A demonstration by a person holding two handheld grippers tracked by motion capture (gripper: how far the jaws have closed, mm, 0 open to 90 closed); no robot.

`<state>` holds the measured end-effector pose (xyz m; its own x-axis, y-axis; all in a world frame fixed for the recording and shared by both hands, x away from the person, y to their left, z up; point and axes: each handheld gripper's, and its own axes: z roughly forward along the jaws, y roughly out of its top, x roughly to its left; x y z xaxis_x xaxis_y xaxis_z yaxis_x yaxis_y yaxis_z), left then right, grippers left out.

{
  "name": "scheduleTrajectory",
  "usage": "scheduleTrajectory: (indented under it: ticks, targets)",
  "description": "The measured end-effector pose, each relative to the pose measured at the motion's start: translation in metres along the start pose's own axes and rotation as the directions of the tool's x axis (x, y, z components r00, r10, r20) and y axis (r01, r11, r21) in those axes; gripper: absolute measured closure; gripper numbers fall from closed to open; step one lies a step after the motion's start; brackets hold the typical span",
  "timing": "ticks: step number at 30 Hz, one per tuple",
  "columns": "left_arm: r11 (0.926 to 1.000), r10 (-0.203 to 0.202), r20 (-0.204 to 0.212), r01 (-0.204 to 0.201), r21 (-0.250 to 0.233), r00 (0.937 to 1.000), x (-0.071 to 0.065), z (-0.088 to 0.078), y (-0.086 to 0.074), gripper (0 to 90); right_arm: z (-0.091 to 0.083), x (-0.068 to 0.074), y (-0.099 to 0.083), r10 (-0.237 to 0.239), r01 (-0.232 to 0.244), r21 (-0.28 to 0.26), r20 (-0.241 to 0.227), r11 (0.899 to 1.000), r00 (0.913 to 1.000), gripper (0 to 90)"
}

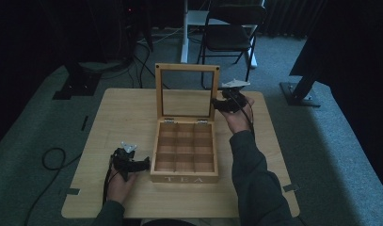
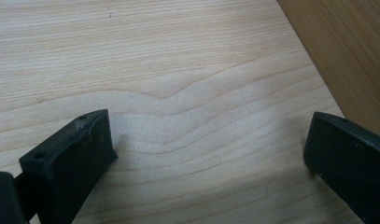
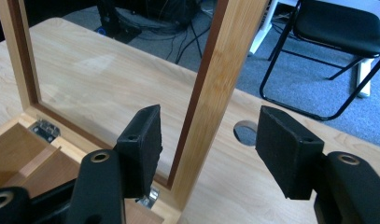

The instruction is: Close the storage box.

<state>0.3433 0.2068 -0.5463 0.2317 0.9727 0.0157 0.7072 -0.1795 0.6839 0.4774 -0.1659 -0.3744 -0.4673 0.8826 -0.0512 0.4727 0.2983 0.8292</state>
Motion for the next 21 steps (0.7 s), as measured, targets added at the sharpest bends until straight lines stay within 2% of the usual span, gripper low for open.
scheduleTrajectory:
  ticks: [6,21]
  targets:
    - [1.0,0.0,0.0,0.0,0.0,1.0,0.0,0.0,0.0,1.6,0.004,-0.004,0.01,-0.005,0.005,0.004,0.001,1.0,1.0,38.4]
    - [1.0,-0.003,0.0,0.003,-0.002,1.0,0.0,0.0,0.0,1.6,0.012,-0.02,0.031,0.05,-0.05,-0.001,-0.015,0.999,0.9986,36.8]
